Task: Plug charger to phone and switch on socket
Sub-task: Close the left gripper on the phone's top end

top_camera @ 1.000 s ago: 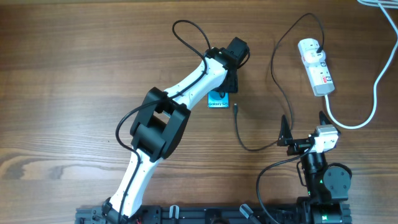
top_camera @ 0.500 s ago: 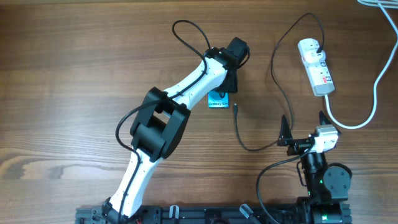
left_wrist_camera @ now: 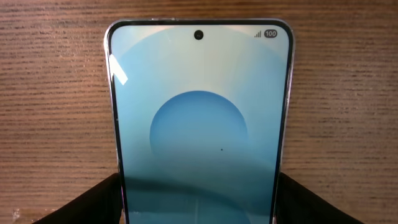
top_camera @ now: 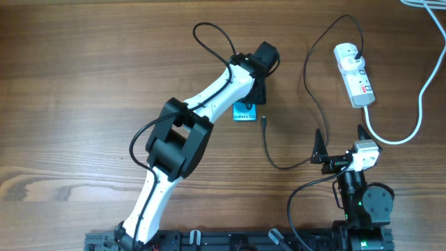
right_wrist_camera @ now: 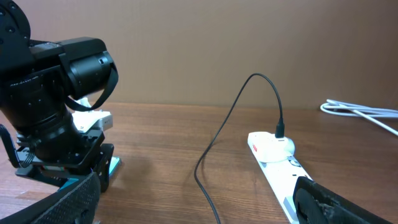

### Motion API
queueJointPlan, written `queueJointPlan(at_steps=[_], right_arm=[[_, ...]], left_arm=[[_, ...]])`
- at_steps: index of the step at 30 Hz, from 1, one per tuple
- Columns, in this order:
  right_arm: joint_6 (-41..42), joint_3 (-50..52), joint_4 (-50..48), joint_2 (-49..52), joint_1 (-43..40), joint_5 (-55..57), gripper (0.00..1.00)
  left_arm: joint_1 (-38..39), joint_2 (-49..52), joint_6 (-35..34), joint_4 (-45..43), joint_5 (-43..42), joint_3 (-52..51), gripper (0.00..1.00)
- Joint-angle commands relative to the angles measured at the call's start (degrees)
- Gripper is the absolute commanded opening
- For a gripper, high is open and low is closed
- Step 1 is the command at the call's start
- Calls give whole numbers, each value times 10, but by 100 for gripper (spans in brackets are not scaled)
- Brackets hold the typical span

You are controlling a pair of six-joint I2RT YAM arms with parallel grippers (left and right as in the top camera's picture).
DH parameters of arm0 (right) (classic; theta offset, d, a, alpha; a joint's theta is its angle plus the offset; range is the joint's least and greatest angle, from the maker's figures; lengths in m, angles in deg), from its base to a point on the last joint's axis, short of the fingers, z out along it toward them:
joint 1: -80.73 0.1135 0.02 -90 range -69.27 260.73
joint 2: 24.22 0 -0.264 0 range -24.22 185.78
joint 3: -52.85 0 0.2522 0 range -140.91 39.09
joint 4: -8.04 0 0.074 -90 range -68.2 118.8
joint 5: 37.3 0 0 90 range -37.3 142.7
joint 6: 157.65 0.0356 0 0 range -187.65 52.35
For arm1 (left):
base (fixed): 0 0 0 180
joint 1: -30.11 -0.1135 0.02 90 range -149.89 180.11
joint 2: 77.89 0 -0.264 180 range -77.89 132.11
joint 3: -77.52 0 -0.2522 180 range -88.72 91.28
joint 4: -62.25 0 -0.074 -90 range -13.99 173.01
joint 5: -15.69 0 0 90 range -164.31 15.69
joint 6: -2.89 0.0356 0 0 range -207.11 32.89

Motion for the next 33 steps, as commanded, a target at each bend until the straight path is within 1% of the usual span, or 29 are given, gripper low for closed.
queueJointPlan(at_steps=[1, 33], right_arm=[[3, 0, -2, -5, 1, 8, 100], [3, 0, -2, -5, 1, 8, 100]], left_arm=[[1, -9, -3, 10, -14, -2, 72], [-2, -49, -4, 24, -14, -2, 72]])
